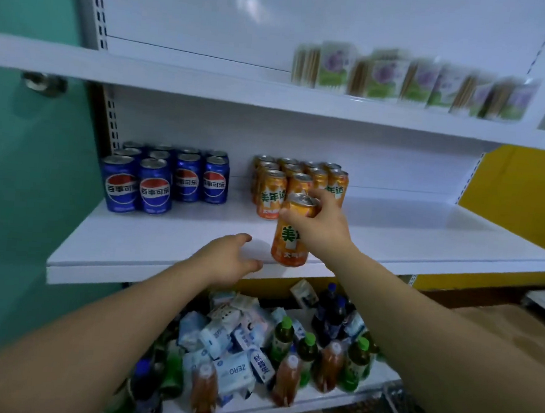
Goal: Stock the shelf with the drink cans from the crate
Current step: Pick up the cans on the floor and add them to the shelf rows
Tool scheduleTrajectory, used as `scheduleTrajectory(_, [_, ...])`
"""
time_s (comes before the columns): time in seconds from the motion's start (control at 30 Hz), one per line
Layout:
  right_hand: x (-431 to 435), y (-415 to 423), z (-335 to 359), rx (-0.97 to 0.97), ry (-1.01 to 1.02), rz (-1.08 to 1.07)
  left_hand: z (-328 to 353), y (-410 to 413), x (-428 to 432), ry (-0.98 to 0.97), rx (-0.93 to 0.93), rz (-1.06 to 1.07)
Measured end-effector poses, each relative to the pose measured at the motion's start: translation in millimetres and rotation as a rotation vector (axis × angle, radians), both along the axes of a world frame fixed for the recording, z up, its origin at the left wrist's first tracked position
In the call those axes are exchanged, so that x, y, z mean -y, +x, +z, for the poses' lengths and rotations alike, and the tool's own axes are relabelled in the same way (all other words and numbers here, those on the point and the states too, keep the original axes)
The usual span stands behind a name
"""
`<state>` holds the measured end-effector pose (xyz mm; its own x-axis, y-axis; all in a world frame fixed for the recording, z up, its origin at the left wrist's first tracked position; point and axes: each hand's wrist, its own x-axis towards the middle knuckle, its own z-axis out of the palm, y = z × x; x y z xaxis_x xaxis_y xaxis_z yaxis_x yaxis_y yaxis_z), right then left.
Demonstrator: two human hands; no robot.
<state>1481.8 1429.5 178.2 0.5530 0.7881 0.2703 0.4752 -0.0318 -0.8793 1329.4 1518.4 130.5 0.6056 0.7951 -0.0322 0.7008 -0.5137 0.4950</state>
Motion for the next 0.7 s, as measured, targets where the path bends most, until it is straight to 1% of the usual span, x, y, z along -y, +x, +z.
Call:
scheduleTrajectory(0.1, [-18.1,13.8,-8.5,0.028,-0.018,-0.021,-5.9,11.6,-17.8,0.102,-0.229,-0.026])
scheduleTrajectory(0.13, [-23.0,20.7,-12.0,0.044,-0.028,-0.038,-9.1,17.1,-24.1,0.119,-0.280,-0.034])
scheduleTrajectory(0.27, [-39.0,52.8,-23.4,0.068,-0.032,-0.106,-17.8,46.8,-42.6,0.083,-0.369,-0.025])
scheduleTrajectory(0.33, [-46.4,67.0,-26.7,0.082,-0.020,-0.140,-21.8,60.8,-43.9,0.107,-0.397,-0.012])
scheduleTrajectory(0.43, [-57.9,85.5,-32.5,0.124,-0.031,-0.153,-31.7,67.3,-45.6,0.197,-0.399,0.018])
scheduleTrajectory(0.57, [-67.9,109.6,-44.6,0.302,-0.109,-0.155,-37.9,67.3,-49.2,0.228,-0.410,0.024])
scheduleTrajectory(0.7, [-83.5,130.9,-47.5,0.294,-0.140,-0.178,-41.6,71.0,-48.1,0.245,-0.400,0.023])
